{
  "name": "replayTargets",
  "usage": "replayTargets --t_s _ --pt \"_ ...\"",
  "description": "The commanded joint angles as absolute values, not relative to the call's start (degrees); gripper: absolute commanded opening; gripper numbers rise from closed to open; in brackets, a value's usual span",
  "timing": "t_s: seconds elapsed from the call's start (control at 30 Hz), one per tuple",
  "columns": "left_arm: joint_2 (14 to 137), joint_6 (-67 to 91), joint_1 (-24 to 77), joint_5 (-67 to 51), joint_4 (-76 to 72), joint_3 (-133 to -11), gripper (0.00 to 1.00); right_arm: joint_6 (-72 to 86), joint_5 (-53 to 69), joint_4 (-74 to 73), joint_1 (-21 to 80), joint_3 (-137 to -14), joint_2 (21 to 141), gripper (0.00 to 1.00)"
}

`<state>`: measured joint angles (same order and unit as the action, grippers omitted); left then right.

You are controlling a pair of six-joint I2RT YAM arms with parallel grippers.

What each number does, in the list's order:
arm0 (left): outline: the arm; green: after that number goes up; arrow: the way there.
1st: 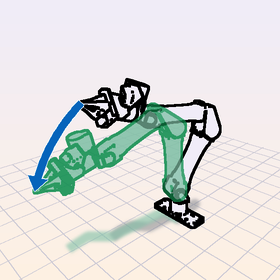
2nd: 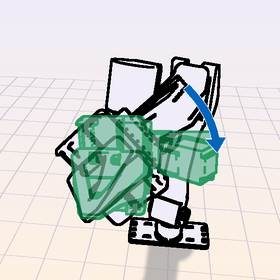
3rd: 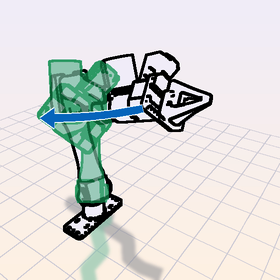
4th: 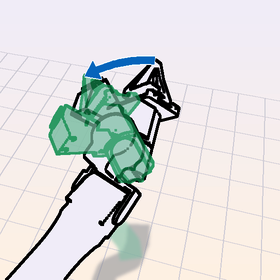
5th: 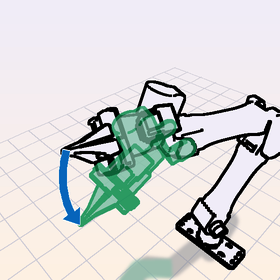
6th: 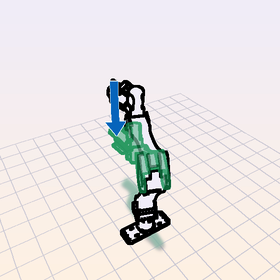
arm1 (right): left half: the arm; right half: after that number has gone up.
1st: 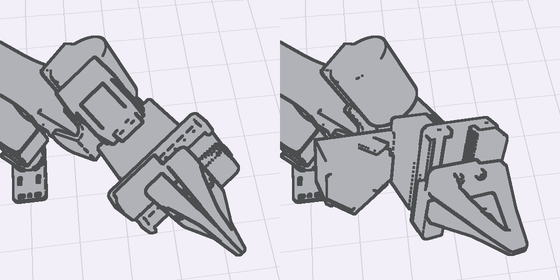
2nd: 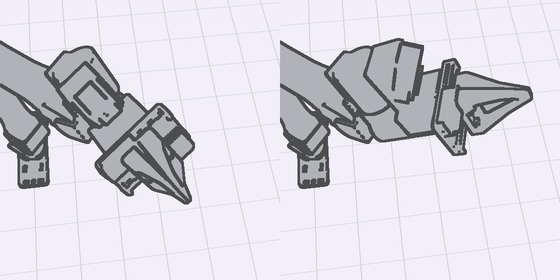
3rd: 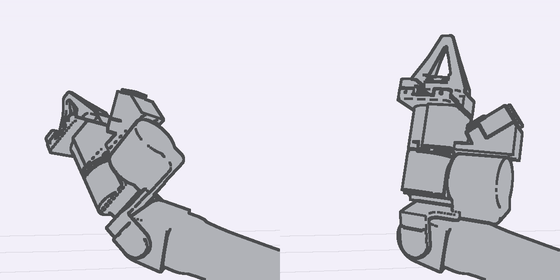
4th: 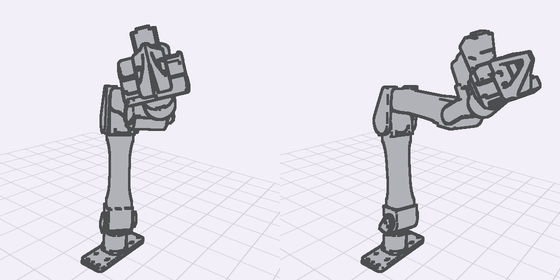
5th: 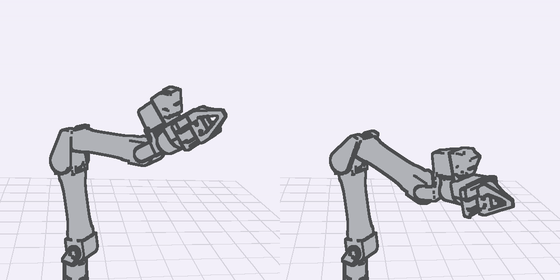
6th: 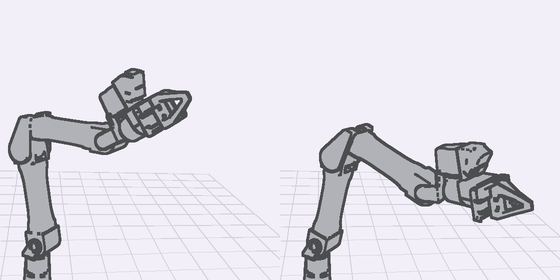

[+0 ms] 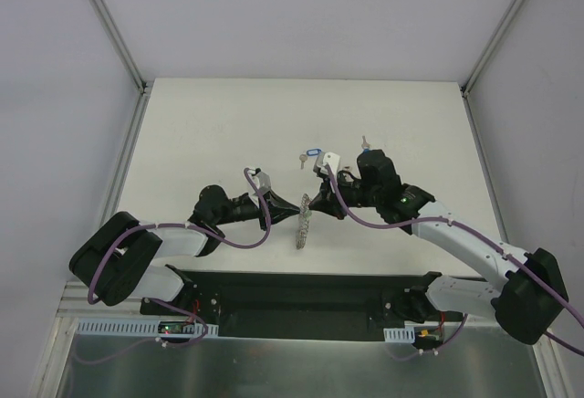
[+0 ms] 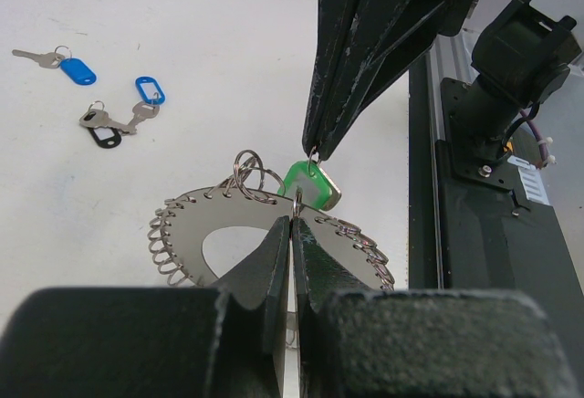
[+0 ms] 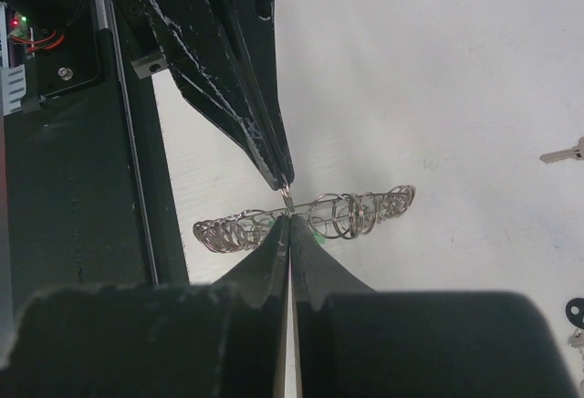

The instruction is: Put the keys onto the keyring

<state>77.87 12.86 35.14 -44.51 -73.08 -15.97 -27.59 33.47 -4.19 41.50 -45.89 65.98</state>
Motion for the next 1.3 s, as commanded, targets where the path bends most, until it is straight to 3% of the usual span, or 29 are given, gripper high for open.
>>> replayTargets --t_s 0.0,1.27 --pt "76.64 12.39 34.63 -46.41 -87.98 -16.17 0.0 -27.33 36.03 -3.16 41.31 -46.76 66.53 0.01" --pt "76.38 12.66 34.63 -47.02 -88.77 -15.82 0.0 -25.84 33.22 -0.97 41.31 -46.93 68.03 0.01"
